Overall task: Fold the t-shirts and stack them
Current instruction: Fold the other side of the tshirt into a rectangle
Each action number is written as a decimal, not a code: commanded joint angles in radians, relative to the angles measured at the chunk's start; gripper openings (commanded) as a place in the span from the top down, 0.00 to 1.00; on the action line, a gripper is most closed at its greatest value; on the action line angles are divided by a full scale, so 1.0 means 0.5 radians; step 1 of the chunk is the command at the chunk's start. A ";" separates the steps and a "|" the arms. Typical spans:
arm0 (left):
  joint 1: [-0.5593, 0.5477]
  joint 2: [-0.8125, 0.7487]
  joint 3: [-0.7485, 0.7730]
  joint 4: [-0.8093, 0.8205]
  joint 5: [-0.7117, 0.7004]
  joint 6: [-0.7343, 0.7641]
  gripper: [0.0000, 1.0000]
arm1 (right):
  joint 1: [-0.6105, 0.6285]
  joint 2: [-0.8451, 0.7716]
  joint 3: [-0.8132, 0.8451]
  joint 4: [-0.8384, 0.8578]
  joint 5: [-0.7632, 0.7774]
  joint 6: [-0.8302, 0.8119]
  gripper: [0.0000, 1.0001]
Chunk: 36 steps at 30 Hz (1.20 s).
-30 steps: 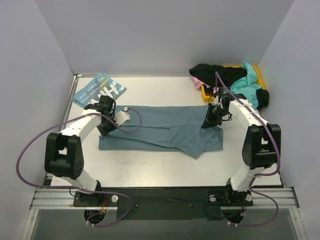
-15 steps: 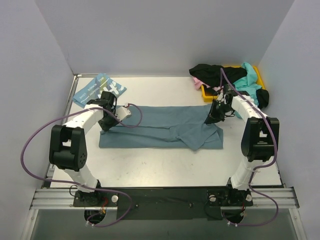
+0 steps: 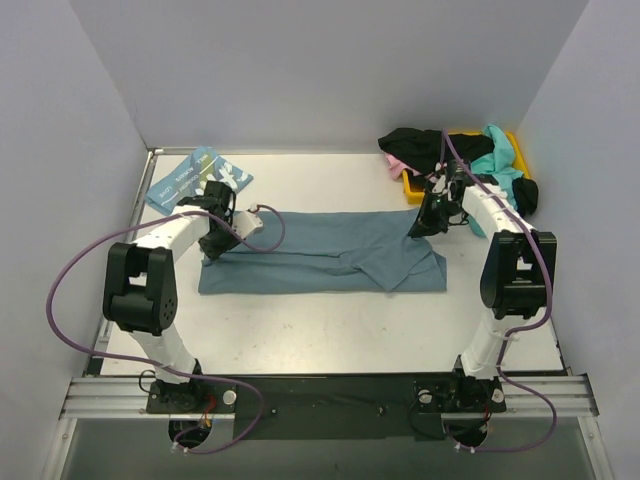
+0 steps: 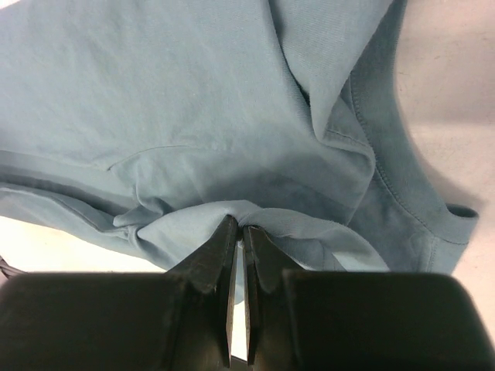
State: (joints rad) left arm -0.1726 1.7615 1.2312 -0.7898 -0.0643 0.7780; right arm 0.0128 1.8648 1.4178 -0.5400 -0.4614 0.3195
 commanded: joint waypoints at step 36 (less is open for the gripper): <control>0.038 0.018 0.350 0.181 -0.037 -0.322 0.44 | -0.089 -0.062 0.212 -0.150 0.471 0.189 0.52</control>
State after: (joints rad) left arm -0.1707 1.8458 1.3025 -0.7025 -0.1059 0.6834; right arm 0.0116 1.9839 1.5307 -0.5415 -0.3309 0.3805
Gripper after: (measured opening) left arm 0.546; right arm 0.463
